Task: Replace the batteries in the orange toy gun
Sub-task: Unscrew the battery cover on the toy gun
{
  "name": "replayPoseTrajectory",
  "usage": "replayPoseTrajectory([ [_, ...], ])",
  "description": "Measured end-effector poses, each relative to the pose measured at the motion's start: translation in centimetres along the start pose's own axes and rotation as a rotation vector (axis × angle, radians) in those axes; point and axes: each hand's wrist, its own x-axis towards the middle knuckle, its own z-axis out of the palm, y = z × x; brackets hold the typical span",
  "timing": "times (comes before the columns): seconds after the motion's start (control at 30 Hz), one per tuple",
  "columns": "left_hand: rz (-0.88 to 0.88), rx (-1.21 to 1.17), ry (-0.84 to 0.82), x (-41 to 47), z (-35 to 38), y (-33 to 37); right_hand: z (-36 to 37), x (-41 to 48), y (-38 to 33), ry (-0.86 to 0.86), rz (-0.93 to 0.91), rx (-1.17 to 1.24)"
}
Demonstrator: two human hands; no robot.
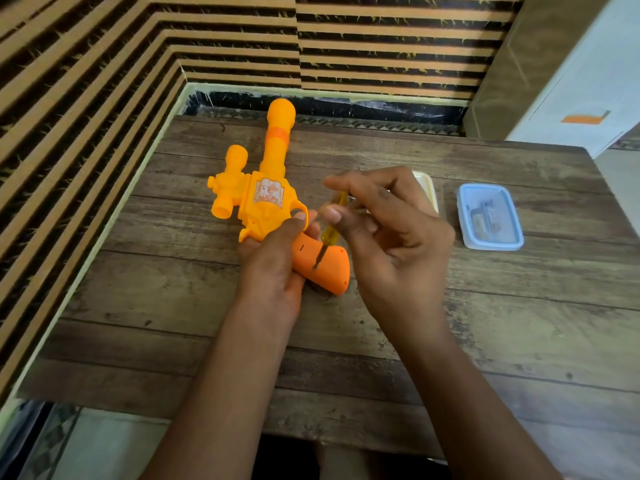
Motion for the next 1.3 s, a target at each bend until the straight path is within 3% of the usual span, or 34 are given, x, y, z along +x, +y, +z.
replayPoseTrajectory([
  [0.2,-0.004,-0.014,0.007,0.27,-0.14,-0.05,-0.49,0.12,-0.05,-0.098,0.013,0.112],
  [0.37,0.004,-0.011,-0.007,0.20,-0.25,-0.15,-0.13,0.04,-0.02,-0.008,-0.018,0.026],
  [0.57,-0.010,-0.011,-0.002,0.29,-0.13,-0.21,-0.19,-0.09,0.00,-0.044,0.006,0.084],
  [0.73,-0.011,0.003,-0.006,0.26,-0.25,-0.16,-0.09,-0.01,0.09,0.027,-0.033,-0.037],
  [0.97,-0.019,-0.026,0.001,0.50,-0.33,-0.31,0.10,-0.48,-0.28,-0.052,-0.084,-0.048],
  [1.3,-0.022,-0.006,-0.012,0.43,-0.23,-0.20,-0.37,-0.34,0.03,-0.011,-0.066,-0.053],
])
